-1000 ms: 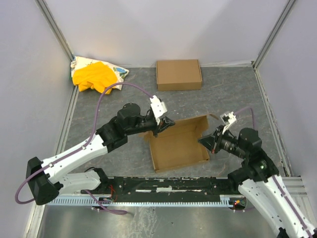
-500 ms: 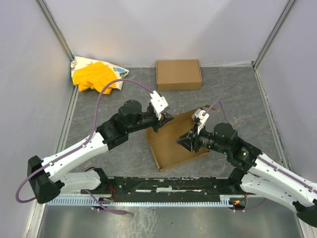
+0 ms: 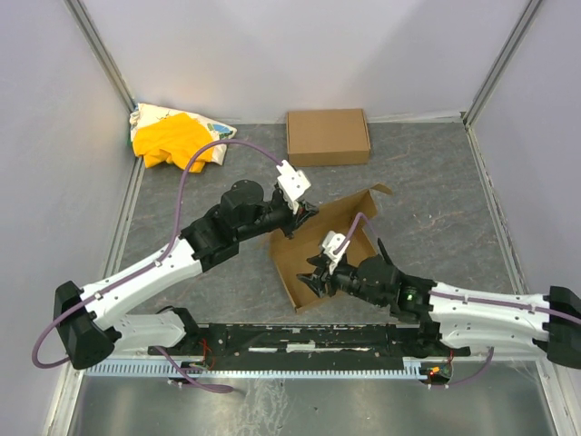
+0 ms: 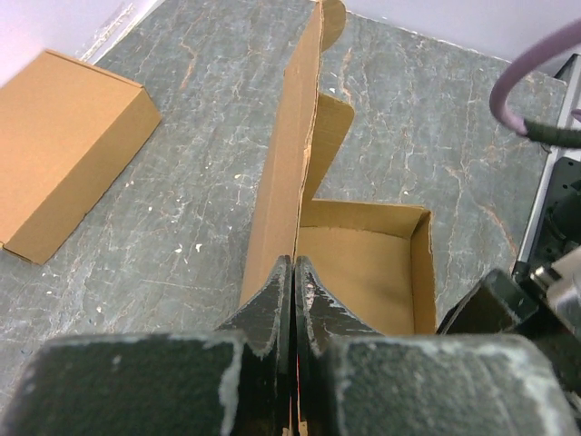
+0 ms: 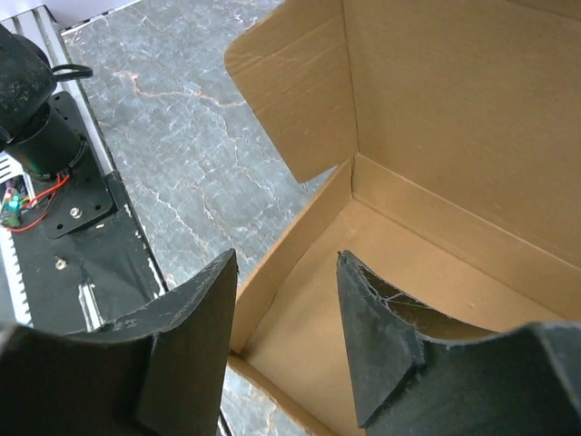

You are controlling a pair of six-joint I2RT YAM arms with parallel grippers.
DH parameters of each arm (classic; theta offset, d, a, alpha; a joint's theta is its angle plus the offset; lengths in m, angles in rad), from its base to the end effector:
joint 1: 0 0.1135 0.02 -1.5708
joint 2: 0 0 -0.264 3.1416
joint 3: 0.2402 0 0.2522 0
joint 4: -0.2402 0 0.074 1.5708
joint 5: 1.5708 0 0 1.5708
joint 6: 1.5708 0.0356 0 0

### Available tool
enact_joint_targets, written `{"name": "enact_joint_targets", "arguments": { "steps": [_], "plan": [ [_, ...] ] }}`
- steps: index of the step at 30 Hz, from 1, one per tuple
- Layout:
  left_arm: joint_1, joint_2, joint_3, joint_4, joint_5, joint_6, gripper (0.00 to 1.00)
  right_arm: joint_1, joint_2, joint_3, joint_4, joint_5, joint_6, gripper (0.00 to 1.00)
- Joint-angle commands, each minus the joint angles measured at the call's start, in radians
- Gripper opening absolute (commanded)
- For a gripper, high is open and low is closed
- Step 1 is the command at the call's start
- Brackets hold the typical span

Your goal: Fold the paper box

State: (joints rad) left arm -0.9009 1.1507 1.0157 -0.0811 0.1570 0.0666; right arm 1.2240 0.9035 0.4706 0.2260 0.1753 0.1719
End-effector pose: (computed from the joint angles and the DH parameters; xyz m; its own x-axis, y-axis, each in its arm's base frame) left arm 0.1631 -0.2149 0.3576 -0.0750 0.2006 -0.9768 0.8760 0.4813 0.0316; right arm 0.0775 0.1962 0.2502 -0.2173 -0.1056 -0.9704 -0.8433 0.5210 0.1321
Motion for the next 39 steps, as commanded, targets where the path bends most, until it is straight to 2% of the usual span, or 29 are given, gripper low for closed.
{"name": "enact_joint_targets", "arguments": {
  "steps": [1, 11, 15, 25, 29, 33, 39],
  "plan": [
    [-0.003, 0.012, 0.051, 0.011, -0.026, -0.032, 0.03, 0.042, 0.084, -0.013, 0.256, 0.104, -0.047, 0.57],
    [-0.003, 0.033, 0.066, 0.003, -0.031, -0.036, 0.03, 0.113, 0.427, 0.0, 0.674, 0.212, -0.042, 0.59],
    [-0.002, 0.029, 0.066, -0.003, -0.034, -0.036, 0.03, 0.128, 0.542, 0.029, 0.792, 0.234, -0.041, 0.58],
    [-0.003, 0.023, 0.07, -0.017, -0.026, -0.033, 0.03, 0.145, 0.635, 0.129, 0.796, 0.371, -0.073, 0.54],
    [-0.004, 0.026, 0.069, -0.022, -0.022, -0.033, 0.03, 0.145, 0.642, 0.193, 0.674, 0.457, -0.065, 0.48],
    [-0.004, 0.026, 0.074, -0.032, -0.021, -0.033, 0.03, 0.144, 0.632, 0.204, 0.626, 0.545, -0.066, 0.43],
    [-0.004, 0.029, 0.08, -0.038, -0.013, -0.026, 0.03, 0.146, 0.582, 0.207, 0.533, 0.656, -0.058, 0.42]
  ]
}}
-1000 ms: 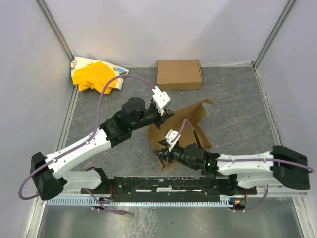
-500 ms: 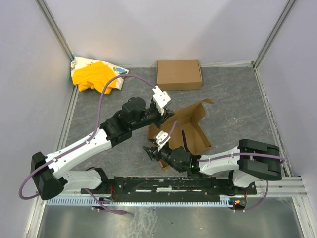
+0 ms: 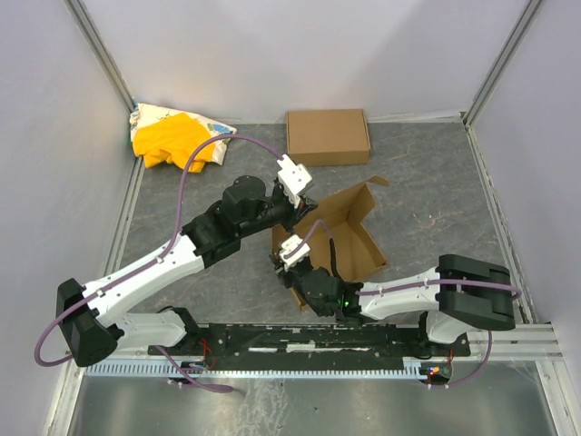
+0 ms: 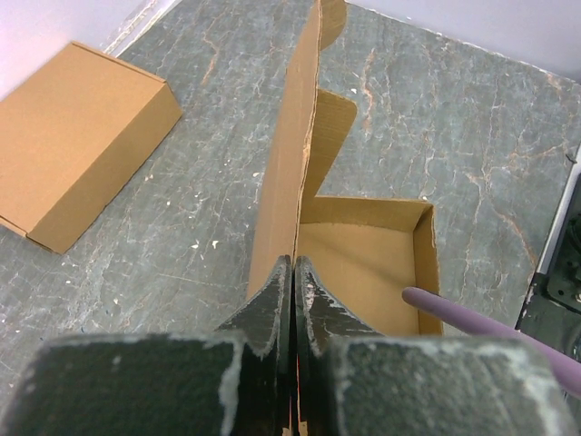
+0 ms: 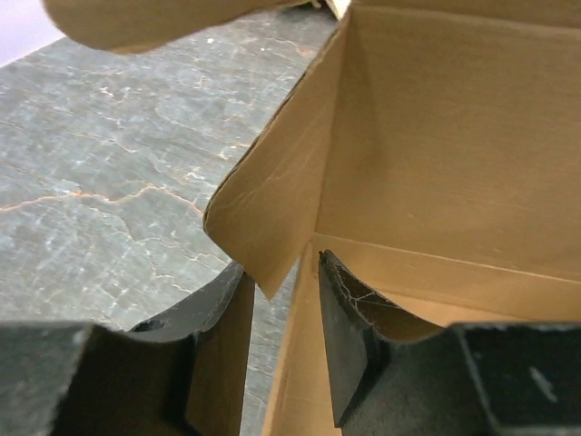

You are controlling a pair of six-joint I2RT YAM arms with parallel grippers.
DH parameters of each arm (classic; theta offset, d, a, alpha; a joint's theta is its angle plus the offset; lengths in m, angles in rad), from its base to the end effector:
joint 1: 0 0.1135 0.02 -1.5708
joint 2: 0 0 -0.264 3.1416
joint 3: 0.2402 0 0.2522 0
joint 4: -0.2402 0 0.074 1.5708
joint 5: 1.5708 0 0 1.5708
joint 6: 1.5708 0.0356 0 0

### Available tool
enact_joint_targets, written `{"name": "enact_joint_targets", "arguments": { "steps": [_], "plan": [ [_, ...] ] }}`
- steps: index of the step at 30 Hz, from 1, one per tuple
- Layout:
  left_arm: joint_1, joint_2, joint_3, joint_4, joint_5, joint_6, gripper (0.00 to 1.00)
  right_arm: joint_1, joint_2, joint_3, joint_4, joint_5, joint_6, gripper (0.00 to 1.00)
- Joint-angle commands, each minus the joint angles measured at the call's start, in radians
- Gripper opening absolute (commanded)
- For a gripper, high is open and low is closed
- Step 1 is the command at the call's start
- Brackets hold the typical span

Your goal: Fold the paper box

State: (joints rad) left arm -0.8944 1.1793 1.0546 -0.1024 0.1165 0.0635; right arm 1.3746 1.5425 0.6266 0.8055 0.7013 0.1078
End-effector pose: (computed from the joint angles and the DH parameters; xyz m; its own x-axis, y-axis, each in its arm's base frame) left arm 0.1698 -0.2181 0.3620 -0.0870 0.2091 -0.9740 0.8527 0.5212 0.0357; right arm 0.0829 0.2995 0.2085 -0.0885 -0.0237 -0.9958 -0.6184 0.7850 0.0363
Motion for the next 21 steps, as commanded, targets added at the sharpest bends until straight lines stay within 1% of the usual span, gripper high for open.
{"name": "enact_joint_targets", "arguments": {
  "steps": [1, 10, 17, 21],
  "plan": [
    [-0.01, 0.002, 0.043, -0.018, 0.03, -0.022, 0.03, -0.006, -0.066, 0.049, -0.061, 0.147, 0.006, 0.42],
    [-0.009, 0.001, 0.071, -0.038, 0.014, -0.019, 0.03, -0.008, -0.105, 0.037, -0.071, 0.185, -0.013, 0.41],
    [-0.009, 0.012, 0.077, -0.048, 0.044, -0.029, 0.03, -0.011, -0.101, 0.043, -0.096, 0.135, 0.013, 0.41],
    [-0.009, 0.014, 0.042, -0.036, 0.071, -0.049, 0.03, -0.011, -0.139, 0.027, -0.162, 0.071, 0.072, 0.44]
  ]
}}
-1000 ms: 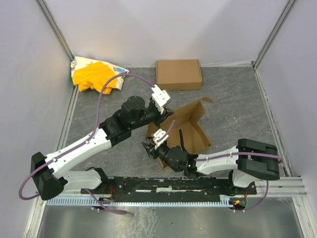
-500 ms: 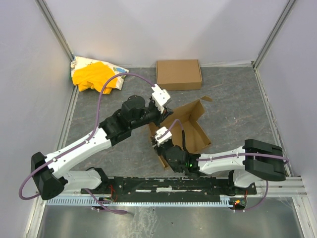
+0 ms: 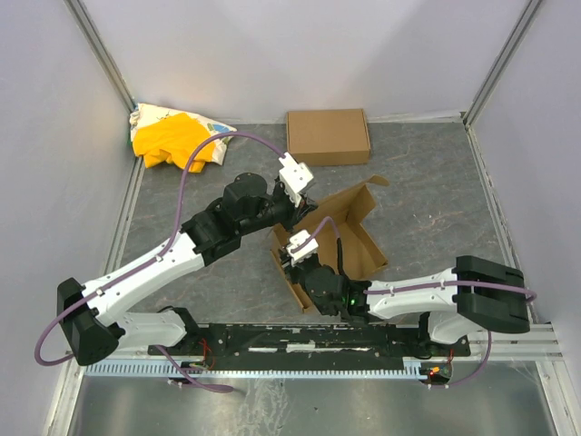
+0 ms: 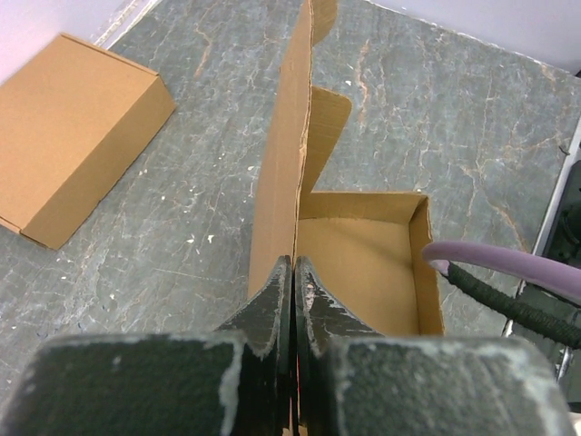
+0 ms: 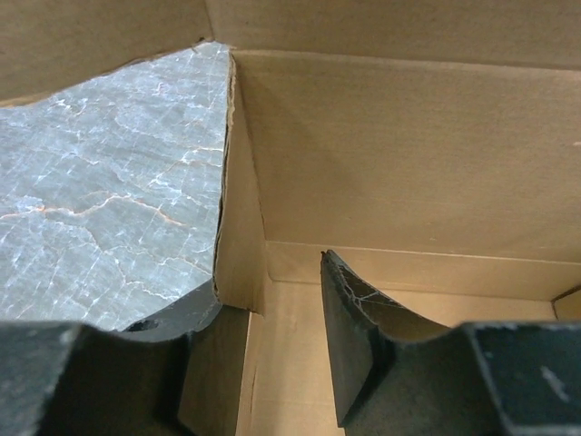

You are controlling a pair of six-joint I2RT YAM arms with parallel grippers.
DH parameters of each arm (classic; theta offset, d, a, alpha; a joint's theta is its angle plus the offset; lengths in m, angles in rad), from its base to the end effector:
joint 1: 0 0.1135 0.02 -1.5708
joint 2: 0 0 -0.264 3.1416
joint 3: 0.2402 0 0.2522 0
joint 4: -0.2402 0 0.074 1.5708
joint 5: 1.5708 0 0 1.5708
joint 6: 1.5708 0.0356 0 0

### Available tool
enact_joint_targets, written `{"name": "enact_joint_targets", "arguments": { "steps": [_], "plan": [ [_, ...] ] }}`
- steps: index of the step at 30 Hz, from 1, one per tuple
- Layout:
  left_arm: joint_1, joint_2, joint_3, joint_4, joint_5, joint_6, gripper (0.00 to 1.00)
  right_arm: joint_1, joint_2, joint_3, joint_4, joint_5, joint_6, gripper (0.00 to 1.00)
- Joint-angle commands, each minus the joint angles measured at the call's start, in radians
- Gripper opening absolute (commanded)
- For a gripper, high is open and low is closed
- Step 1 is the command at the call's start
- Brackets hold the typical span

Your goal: Fold the paper box

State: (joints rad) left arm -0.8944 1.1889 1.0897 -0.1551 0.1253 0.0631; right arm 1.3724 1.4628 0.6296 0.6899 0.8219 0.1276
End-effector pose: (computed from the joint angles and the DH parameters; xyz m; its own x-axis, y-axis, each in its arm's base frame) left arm 0.1700 -0.2189 0.3664 -0.1036 0.2290 -0.9679 0.8577 0.5133 0.0297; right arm 0.0843 0.2869 0.2210 -0.0947 -0.0313 -0.9950 -0.5167 0.8559 0.0222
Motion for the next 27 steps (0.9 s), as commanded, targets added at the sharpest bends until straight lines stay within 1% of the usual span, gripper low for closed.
{"name": "enact_joint_targets", "arguments": {
  "steps": [1, 5, 10, 11, 13, 15, 16, 18, 21, 24, 27],
  "plan": [
    [-0.009, 0.003, -0.008, 0.027, 0.067, -0.056, 0.03, -0.009, -0.074, 0.019, -0.07, -0.066, 0.067, 0.45],
    [-0.01, -0.001, -0.053, 0.056, 0.085, -0.09, 0.03, -0.009, -0.156, -0.012, -0.162, -0.106, 0.117, 0.47],
    [-0.011, -0.006, -0.086, 0.077, 0.108, -0.136, 0.03, -0.007, -0.302, -0.069, -0.276, -0.197, 0.155, 0.52],
    [-0.011, -0.007, -0.094, 0.08, 0.109, -0.143, 0.03, -0.006, -0.353, -0.081, -0.317, -0.231, 0.164, 0.52],
    [-0.01, -0.009, -0.102, 0.086, 0.113, -0.149, 0.03, -0.004, -0.471, -0.128, -0.341, -0.28, 0.174, 0.5],
    [-0.012, -0.01, -0.107, 0.087, 0.115, -0.153, 0.03, -0.003, -0.607, -0.165, -0.392, -0.297, 0.181, 0.47],
    [-0.012, -0.01, -0.11, 0.087, 0.117, -0.154, 0.03, -0.002, -0.7, -0.176, -0.43, -0.293, 0.181, 0.46],
    [-0.014, -0.017, -0.116, 0.086, 0.122, -0.156, 0.03, -0.002, -0.825, -0.185, -0.519, -0.271, 0.181, 0.44],
    [-0.015, -0.024, -0.131, 0.087, 0.13, -0.157, 0.03, -0.001, -0.966, -0.168, -0.665, -0.223, 0.166, 0.42],
    [-0.021, -0.032, -0.153, 0.087, 0.13, -0.159, 0.03, -0.002, -1.043, -0.136, -0.762, -0.171, 0.142, 0.42],
    [-0.028, -0.046, -0.181, 0.087, 0.135, -0.164, 0.1, -0.001, -1.062, -0.085, -0.86, -0.05, 0.151, 0.44]
  ]
}}
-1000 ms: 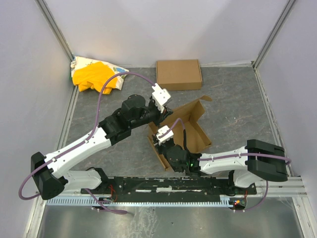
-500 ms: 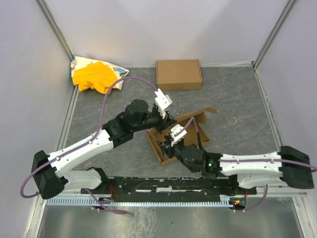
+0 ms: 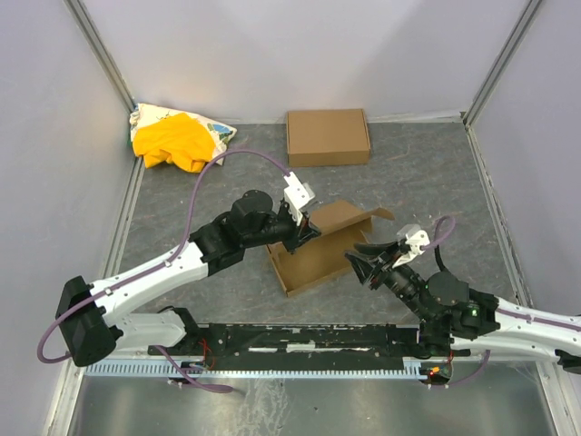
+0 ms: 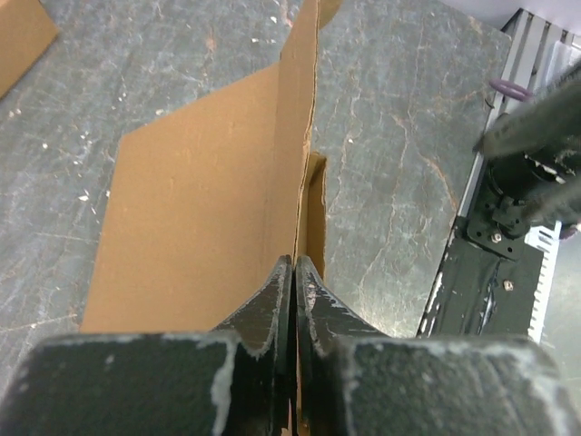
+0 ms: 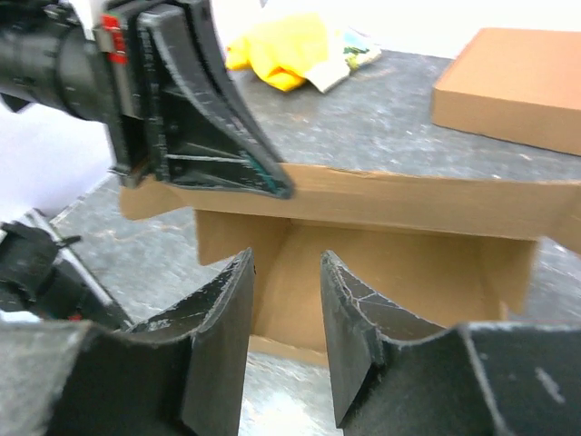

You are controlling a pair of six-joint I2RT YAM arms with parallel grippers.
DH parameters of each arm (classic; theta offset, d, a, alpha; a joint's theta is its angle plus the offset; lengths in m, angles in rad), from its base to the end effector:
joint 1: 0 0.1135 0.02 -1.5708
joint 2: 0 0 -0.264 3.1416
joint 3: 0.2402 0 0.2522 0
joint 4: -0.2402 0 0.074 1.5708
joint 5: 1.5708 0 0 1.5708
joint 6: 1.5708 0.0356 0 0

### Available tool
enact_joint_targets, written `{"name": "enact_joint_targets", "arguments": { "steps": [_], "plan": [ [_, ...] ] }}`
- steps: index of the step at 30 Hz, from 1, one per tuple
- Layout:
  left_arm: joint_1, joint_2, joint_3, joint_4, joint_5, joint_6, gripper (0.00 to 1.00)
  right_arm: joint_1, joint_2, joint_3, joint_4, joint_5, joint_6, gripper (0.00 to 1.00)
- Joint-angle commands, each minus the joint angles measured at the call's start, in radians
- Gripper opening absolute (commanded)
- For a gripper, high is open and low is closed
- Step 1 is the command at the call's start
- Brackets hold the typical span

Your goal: Fold the paper box

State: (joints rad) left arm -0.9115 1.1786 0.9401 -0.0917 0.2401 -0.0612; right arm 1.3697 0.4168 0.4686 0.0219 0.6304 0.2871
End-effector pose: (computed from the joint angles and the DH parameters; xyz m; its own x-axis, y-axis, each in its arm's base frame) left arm 0.1612 -0.2218 0.3227 -0.2536 0.2303 -0.9395 0.8917 0.4321 -0.1348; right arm 0.0451 0.1159 0.3005 -0.1768 0.2780 -0.9442 -0.6507 0.6868 0.3240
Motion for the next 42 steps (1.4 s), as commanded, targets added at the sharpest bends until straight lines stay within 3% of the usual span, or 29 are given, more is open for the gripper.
{"name": "enact_joint_targets", "arguments": {
  "steps": [1, 5, 8, 15, 19, 21, 24, 27, 31, 33, 36, 42],
  "plan": [
    [-0.014, -0.04, -0.04, 0.024, 0.024, -0.042, 0.12, 0.001, -0.011, 0.092, -0.219, 0.213, 0.007, 0.45],
    [-0.044, -0.066, -0.058, 0.022, 0.039, -0.059, 0.35, 0.001, 0.044, 0.18, -0.382, 0.453, 0.072, 0.46],
    [-0.078, -0.085, -0.082, 0.013, 0.043, -0.075, 0.43, 0.001, 0.067, 0.235, -0.45, 0.505, 0.108, 0.47],
    [-0.125, -0.081, -0.169, 0.011, 0.034, -0.142, 0.41, 0.001, 0.23, 0.443, -0.609, 0.501, 0.093, 0.52],
    [-0.126, -0.189, -0.202, 0.038, -0.114, -0.191, 0.31, -0.023, 0.37, 0.525, -0.675, 0.52, 0.1, 0.63],
    [-0.127, -0.292, -0.246, 0.085, -0.254, -0.234, 0.27, -0.113, 0.415, 0.532, -0.669, 0.445, 0.097, 0.68],
    [-0.127, -0.424, -0.302, 0.086, -0.536, -0.324, 0.19, -0.427, 0.447, 0.521, -0.638, 0.086, 0.12, 0.69],
    [-0.126, -0.474, -0.318, -0.022, -0.714, -0.395, 0.18, -0.703, 0.498, 0.507, -0.578, -0.226, 0.145, 0.68],
    [-0.125, -0.457, -0.346, -0.197, -0.882, -0.659, 0.17, -0.956, 0.73, 0.549, -0.545, -0.519, 0.154, 0.65],
    [-0.126, -0.434, -0.392, -0.2, -0.864, -0.774, 0.13, -1.014, 0.847, 0.57, -0.536, -0.613, 0.156, 0.62],
    [-0.126, -0.368, -0.465, -0.193, -0.85, -0.918, 0.1, -1.035, 0.938, 0.537, -0.481, -0.619, 0.17, 0.62],
    [-0.127, -0.264, -0.555, -0.148, -0.82, -1.022, 0.1, -1.058, 0.976, 0.436, -0.412, -0.585, 0.196, 0.62]
  ]
}}
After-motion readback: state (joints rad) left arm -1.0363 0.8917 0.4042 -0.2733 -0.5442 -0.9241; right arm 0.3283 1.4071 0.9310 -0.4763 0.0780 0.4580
